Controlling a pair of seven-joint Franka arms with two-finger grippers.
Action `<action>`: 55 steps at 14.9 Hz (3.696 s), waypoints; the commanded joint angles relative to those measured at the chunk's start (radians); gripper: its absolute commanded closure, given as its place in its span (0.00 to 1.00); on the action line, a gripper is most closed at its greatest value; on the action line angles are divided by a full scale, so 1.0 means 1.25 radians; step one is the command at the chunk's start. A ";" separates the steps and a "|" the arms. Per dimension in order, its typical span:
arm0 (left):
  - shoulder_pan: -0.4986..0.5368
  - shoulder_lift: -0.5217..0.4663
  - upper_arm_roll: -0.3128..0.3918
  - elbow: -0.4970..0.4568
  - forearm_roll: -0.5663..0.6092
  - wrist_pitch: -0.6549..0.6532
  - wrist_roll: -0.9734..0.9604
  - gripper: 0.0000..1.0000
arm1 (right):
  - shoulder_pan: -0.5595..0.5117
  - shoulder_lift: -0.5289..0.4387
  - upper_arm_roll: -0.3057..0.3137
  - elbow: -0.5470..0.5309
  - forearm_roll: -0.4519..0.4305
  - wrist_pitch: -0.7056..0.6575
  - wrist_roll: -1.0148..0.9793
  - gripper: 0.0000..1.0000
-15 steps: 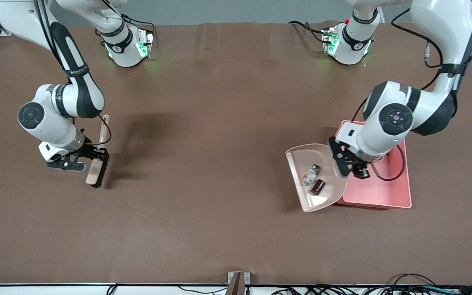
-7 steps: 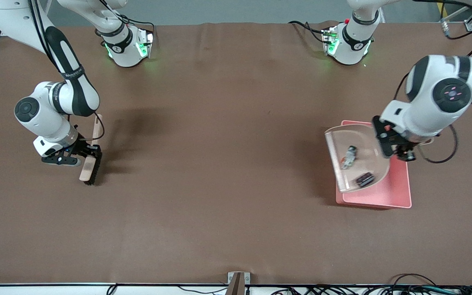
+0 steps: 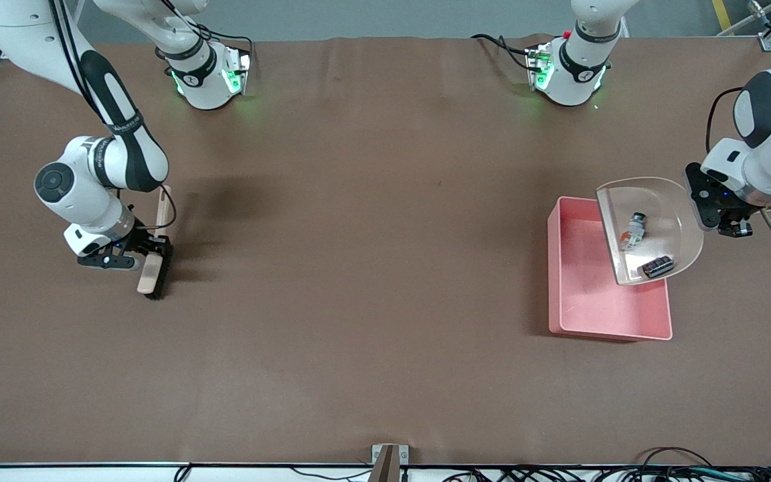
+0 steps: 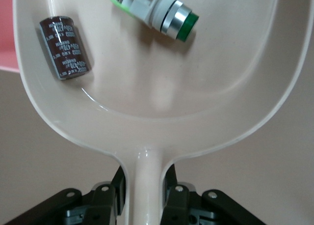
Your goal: Clean e-waste and dump in bin
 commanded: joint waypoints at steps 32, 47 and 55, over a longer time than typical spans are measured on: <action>-0.361 0.457 -0.237 0.303 0.274 0.077 -0.550 1.00 | -0.021 -0.182 0.013 0.764 -0.011 -0.978 -0.036 0.00; -0.390 0.559 -0.230 0.276 0.429 0.146 -0.782 0.58 | -0.016 -0.269 0.015 0.646 -0.039 -0.930 -0.036 0.00; -0.375 0.458 -0.282 0.584 0.162 -0.390 -0.783 0.00 | -0.014 -0.267 0.015 0.655 -0.040 -0.926 -0.035 0.00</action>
